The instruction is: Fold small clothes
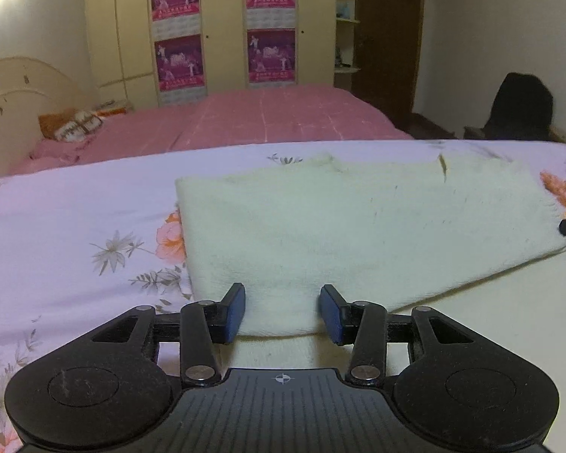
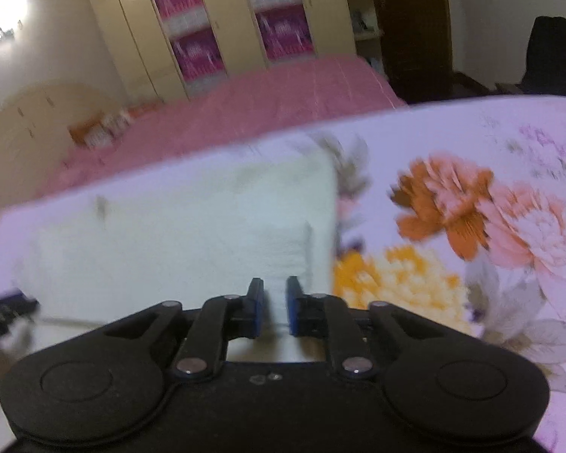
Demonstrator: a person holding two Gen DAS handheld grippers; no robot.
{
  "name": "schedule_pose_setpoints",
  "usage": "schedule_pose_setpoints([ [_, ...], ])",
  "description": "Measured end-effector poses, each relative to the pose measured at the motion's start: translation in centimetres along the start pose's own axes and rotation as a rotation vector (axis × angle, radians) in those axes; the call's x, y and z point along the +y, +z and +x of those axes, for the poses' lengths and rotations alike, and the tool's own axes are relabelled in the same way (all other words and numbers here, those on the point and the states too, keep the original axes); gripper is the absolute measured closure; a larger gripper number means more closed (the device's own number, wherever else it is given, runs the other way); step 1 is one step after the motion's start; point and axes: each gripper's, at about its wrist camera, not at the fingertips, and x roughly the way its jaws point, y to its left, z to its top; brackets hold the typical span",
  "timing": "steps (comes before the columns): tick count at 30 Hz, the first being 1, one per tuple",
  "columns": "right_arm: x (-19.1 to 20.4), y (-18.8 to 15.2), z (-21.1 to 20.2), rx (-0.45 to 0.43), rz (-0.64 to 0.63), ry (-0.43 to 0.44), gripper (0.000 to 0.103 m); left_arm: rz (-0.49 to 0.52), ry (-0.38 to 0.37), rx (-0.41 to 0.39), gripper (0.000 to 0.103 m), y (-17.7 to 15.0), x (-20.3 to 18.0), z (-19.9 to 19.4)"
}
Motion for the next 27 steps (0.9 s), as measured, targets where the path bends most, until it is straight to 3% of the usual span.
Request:
schedule_pose_setpoints([
  [2, -0.5, 0.2, -0.4, -0.01, 0.01, 0.018, 0.09, -0.008, 0.006, -0.026, 0.058, 1.1, 0.8, -0.2],
  [3, -0.6, 0.6, -0.8, -0.039, 0.017, 0.03, 0.084, -0.007, 0.013, -0.042, 0.058, 1.8, 1.1, 0.1],
  [8, 0.9, 3.1, 1.2, -0.088, 0.05, 0.126, 0.084, 0.056, 0.041, -0.079, 0.046, 5.2, 0.9, 3.3],
  [13, 5.5, 3.8, 5.3, -0.049, -0.054, 0.201, 0.084, 0.114, 0.072, -0.014, 0.045, 6.5, 1.4, 6.8],
  [17, 7.6, 3.0, 7.2, -0.031, -0.14, 0.18, 0.083, 0.105, 0.079, -0.002, 0.029, 5.9, 2.6, 7.1],
  [23, 6.3, 2.8, 6.0, -0.067, -0.12, 0.103, 0.086, 0.065, 0.109, -0.034, 0.028, 5.9, 2.6, 5.9],
  [27, 6.6, 3.0, 5.3, -0.093, -0.097, 0.1, 0.08, 0.076, 0.042, -0.094, 0.028, 6.6, -1.0, 4.5],
])
